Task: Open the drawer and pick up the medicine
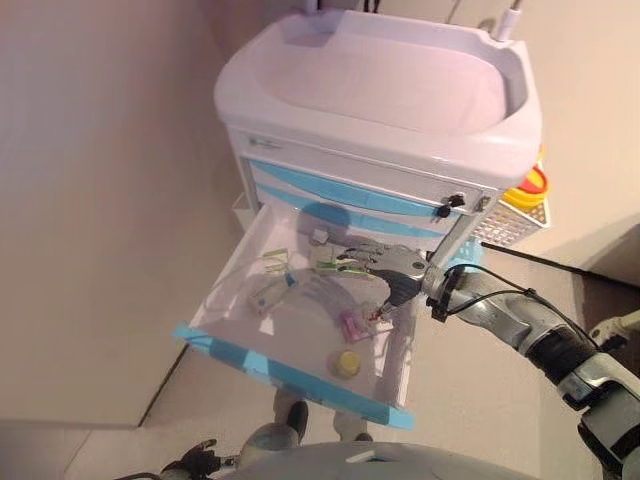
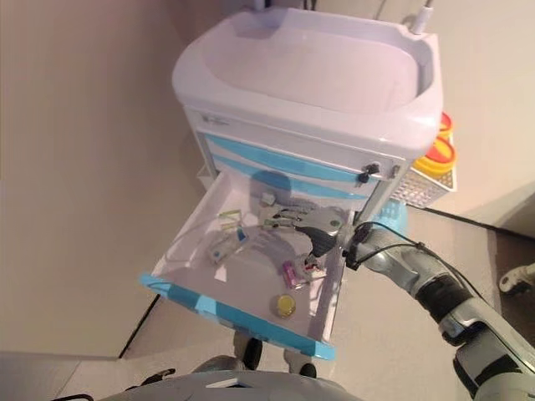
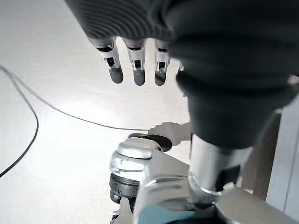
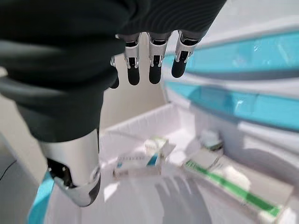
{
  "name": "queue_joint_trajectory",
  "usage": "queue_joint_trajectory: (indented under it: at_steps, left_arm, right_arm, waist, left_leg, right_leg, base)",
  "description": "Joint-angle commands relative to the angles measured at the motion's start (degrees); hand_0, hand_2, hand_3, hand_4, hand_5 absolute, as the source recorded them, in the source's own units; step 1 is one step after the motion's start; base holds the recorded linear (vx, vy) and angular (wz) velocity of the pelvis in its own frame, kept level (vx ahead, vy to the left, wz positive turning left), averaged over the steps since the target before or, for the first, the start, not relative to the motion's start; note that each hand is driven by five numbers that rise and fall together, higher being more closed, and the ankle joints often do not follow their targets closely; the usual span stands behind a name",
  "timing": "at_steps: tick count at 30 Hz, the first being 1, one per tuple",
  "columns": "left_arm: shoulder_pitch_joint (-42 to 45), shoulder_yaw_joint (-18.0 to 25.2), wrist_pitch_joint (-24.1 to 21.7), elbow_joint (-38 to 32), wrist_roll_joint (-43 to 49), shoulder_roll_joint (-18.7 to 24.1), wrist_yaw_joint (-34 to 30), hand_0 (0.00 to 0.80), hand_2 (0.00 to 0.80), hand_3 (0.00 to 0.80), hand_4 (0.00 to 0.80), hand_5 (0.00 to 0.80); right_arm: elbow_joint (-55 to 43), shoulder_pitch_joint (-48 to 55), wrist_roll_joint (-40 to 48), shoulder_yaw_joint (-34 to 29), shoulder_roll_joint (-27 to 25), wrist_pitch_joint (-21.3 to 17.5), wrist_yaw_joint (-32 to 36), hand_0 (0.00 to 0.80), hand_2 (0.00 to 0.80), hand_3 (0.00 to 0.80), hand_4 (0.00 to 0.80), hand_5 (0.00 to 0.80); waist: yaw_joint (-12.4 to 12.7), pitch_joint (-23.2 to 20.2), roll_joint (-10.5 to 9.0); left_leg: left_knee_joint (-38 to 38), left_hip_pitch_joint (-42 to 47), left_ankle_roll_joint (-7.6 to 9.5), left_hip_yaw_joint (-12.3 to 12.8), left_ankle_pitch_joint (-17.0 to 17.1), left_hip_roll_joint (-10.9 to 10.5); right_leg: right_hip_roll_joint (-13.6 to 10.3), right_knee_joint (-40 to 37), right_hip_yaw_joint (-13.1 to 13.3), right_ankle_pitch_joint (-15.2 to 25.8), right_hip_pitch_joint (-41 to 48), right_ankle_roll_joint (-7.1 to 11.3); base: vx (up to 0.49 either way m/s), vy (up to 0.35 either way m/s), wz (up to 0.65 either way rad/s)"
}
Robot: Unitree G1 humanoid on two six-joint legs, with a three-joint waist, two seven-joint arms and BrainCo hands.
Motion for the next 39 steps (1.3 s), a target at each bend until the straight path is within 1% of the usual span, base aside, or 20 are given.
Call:
queue_joint_trajectory:
  at_steps: [1,5,11,15,21,26,32,39]
  left_arm:
    - [-2.4,-0.6,-0.5,2.7,-0.7,1.1,0.3,0.0,0.0,0.0,0.0,0.0]
    - [-2.0,-0.9,-1.3,2.4,0.0,0.9,0.4,0.0,0.0,0.0,0.0,0.0]
    - [-2.1,-1.2,-2.8,2.2,1.0,1.1,0.8,0.0,0.0,0.0,0.0,0.0]
    - [-2.2,-1.4,-3.6,2.1,2.0,1.1,1.4,0.0,0.0,0.0,0.0,0.0]
    - [-2.1,-1.8,-4.6,2.0,2.9,0.8,2.2,0.0,0.0,0.0,0.0,0.0]
    - [-1.9,-2.5,-5.6,1.7,3.8,0.8,2.8,0.0,0.0,0.0,0.0,0.0]
    - [-1.7,-3.2,-6.2,1.4,4.3,0.7,3.4,0.0,0.0,0.0,0.0,0.0]
    - [-1.4,-3.4,-6.8,1.1,4.8,0.6,3.4,0.0,0.0,0.0,0.0,0.0]
  right_arm:
    - [-0.1,-2.9,-1.8,3.6,2.4,0.4,-3.5,0.0,0.0,0.0,0.0,0.0]
    - [6.0,-3.0,-6.2,5.3,4.7,1.7,-5.8,0.0,0.0,0.0,0.0,0.0]
    - [14.1,-2.7,-13.7,6.5,7.6,4.2,-9.9,0.0,0.0,0.0,0.0,0.0]
    - [17.9,-2.2,-18.2,6.7,8.8,5.0,-12.9,0.0,0.0,0.0,0.0,0.0]
    - [21.0,-1.3,-25.8,7.4,9.8,4.7,-17.7,0.0,0.0,0.0,0.0,0.0]
    - [23.2,-0.5,-27.4,8.2,10.5,5.5,-19.2,0.0,0.0,0.0,0.0,0.0]
    - [25.3,0.9,-28.5,8.0,11.6,4.4,-21.5,0.0,0.0,0.0,0.0,0.0]
    - [26.3,1.5,-29.7,8.9,12.7,3.3,-21.7,0.0,0.0,0.0,0.0,0.0]
  waist:
    - [2.6,0.3,-1.92]
    - [4.3,0.8,-1.68]
    - [5.9,1.4,-1.61]
    - [6.6,1.5,-1.78]
    - [7.2,1.4,-2.15]
    - [7.9,1.7,-2.27]
    - [8.0,1.7,-2.33]
    - [8.3,1.9,-2.23]
  left_leg:
    - [3.3,-0.2,-1.34,-1.2,-6.8,-1.1]
    - [3.6,-1.0,-2.01,-2.9,-6.1,-0.9]
    - [3.9,-2.0,-2.42,-4.6,-5.5,-0.9]
    - [3.8,-2.3,-2.57,-5.3,-5.2,-0.9]
    - [3.7,-2.3,-2.61,-5.9,-5.1,-0.9]
    - [3.7,-2.0,-2.52,-6.1,-5.4,-0.8]
    - [3.7,-2.5,-2.33,-6.6,-5.0,-1.0]
    - [3.4,-2.6,-2.27,-6.8,-4.8,-1.2]
  right_leg:
    - [-1.6,2.9,-0.8,-1.0,-1.4,1.78]
    - [-1.4,3.3,-2.5,-1.4,-1.2,1.52]
    - [-1.3,3.9,-4.2,-1.9,-1.3,1.37]
    - [-1.2,4.0,-4.8,-2.2,-1.0,1.31]
    - [-1.1,4.1,-5.1,-2.4,-0.8,1.36]
    - [-0.9,4.2,-5.0,-2.8,-0.4,1.22]
    - [-0.9,4.0,-5.1,-2.5,-0.7,1.35]
    - [-0.9,3.7,-5.2,-2.3,-0.7,1.56]
  base:
    - [-0.018,-0.065,0.31]
    - [-0.029,-0.054,0.25]
    - [-0.036,-0.051,0.17]
    - [-0.015,-0.047,0.12]
    - [-0.001,-0.035,0.07]
    - [-0.002,-0.028,0.03]
    - [0.001,-0.005,0.0]
    - [0.0,0.0,0.0]
